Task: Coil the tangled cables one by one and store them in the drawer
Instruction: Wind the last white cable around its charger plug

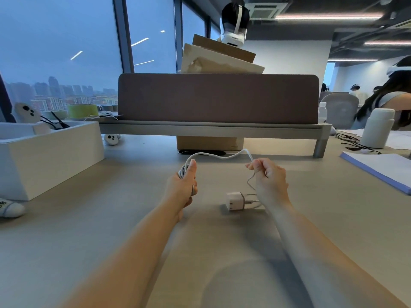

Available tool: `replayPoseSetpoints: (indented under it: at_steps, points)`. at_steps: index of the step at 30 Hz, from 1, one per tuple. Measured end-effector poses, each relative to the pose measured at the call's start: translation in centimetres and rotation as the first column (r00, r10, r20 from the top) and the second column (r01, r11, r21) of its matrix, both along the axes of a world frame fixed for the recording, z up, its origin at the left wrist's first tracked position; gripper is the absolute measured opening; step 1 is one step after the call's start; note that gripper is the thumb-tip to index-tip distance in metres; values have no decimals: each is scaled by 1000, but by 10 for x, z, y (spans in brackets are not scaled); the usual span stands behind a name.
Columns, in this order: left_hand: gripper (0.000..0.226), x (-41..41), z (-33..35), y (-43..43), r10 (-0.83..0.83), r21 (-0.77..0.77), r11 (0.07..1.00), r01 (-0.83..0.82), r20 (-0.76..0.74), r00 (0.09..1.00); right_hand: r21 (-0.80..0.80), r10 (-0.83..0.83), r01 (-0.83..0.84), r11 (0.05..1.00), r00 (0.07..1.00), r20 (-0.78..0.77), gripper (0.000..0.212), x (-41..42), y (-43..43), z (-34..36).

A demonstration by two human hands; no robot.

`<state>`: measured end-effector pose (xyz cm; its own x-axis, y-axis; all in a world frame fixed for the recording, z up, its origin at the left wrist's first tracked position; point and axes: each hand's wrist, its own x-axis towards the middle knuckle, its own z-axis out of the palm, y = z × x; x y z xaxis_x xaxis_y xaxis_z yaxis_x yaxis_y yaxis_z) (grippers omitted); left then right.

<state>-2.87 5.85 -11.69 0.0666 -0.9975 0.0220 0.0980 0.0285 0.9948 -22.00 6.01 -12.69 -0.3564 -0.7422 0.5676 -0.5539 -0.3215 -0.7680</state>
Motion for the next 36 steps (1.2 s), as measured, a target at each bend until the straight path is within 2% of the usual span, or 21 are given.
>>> replayPoseSetpoints:
  at_steps: [2, 4, 7, 10, 12, 15, 17, 19, 20, 22, 23, 25, 27, 31, 36]
  points:
    - [40, 0, -1, 0, 13, -2, 1000, -13, 0, 1000, 100, -63, 69, 993, 996, -58, 27, -2, -2, -2]
    - [41, -1, -2, -1, 6, -2, 1000, -6, 29, 1000, 110, -77, 86, 990, 994, -82, 25, -4, -4, -3]
    - [40, -4, -2, 0, -39, -6, 999, 40, 85, 996, 143, -44, 49, 988, 998, -34, 22, -5, -7, -6]
    - [41, -8, -4, 1, -93, -2, 996, 94, 145, 985, 194, -33, 10, 981, 992, 119, 19, -2, -6, -7]
    - [42, -13, -6, 2, -119, -4, 992, 122, 195, 974, 200, -31, 7, 980, 993, 118, 16, -1, -7, -5]
    - [41, -19, -9, 2, -139, -22, 989, 148, 241, 961, 214, 27, -53, 975, 992, 121, 28, 7, -6, -1]
    - [40, -20, -12, 1, -140, -40, 987, 157, 275, 951, 105, -72, 74, 992, 997, -29, 45, 15, -3, -1]
    - [42, -20, -15, -3, -128, -55, 987, 150, 292, 948, -136, -230, 210, 968, 961, -155, 55, 23, 4, 1]
    - [42, -20, -17, -6, -119, -61, 988, 142, 287, 950, -266, -264, 210, 941, 947, -184, 53, 26, 7, 1]
    - [43, -20, -19, -8, -103, -75, 989, 130, 282, 954, -439, -196, 71, 896, 949, -247, 44, 31, 10, 3]
    - [42, -20, -19, -8, -107, -84, 987, 136, 282, 953, -456, -113, -34, 889, 950, -291, 39, 32, 11, 3]
    - [41, -21, -17, -6, -133, -95, 981, 169, 301, 944, -395, 32, -190, 899, 927, -374, 35, 36, 10, 0]
    - [40, -23, -13, 0, -165, -88, 975, 204, 329, 930, -308, 106, -252, 917, 901, -420, 38, 37, 8, -4]
    - [38, -24, -9, 9, -195, -115, 956, 269, 432, 880, -170, 160, -253, 952, 888, -431, 38, 34, 6, -9]
    - [42, -24, -7, 16, -284, -93, 921, 377, 499, 818, -237, 65, -171, 956, 915, -399, 15, 30, 9, -5]
